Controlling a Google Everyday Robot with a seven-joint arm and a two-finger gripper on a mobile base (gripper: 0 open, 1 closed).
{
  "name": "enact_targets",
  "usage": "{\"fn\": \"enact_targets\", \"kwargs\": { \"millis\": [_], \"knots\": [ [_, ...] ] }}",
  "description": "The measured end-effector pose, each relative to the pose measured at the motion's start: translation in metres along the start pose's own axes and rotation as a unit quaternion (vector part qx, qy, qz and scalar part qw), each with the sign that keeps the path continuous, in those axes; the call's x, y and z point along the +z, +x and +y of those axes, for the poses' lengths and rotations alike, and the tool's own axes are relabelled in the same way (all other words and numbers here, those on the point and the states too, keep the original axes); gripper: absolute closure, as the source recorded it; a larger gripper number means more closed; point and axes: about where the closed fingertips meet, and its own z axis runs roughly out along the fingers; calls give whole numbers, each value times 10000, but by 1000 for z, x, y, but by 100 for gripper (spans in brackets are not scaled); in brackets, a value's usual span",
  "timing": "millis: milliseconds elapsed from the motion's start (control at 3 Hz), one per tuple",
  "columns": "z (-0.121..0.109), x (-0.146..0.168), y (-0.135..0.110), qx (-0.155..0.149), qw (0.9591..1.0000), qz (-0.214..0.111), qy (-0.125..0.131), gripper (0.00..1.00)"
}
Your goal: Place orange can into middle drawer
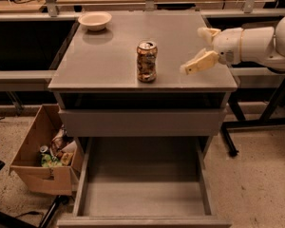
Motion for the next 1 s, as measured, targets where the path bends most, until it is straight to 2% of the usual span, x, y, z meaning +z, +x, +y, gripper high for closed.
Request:
{"fn": "enact_targets", "kwargs": {
  "millis": [333, 667, 1000],
  "knots": [
    [-8, 41, -6, -96, 9975, -525, -469, 0],
    [-7, 63, -12, -141, 9944, -718, -766, 0],
    [5, 92, -18, -154, 9895, -772, -1210, 0]
  ]
}}
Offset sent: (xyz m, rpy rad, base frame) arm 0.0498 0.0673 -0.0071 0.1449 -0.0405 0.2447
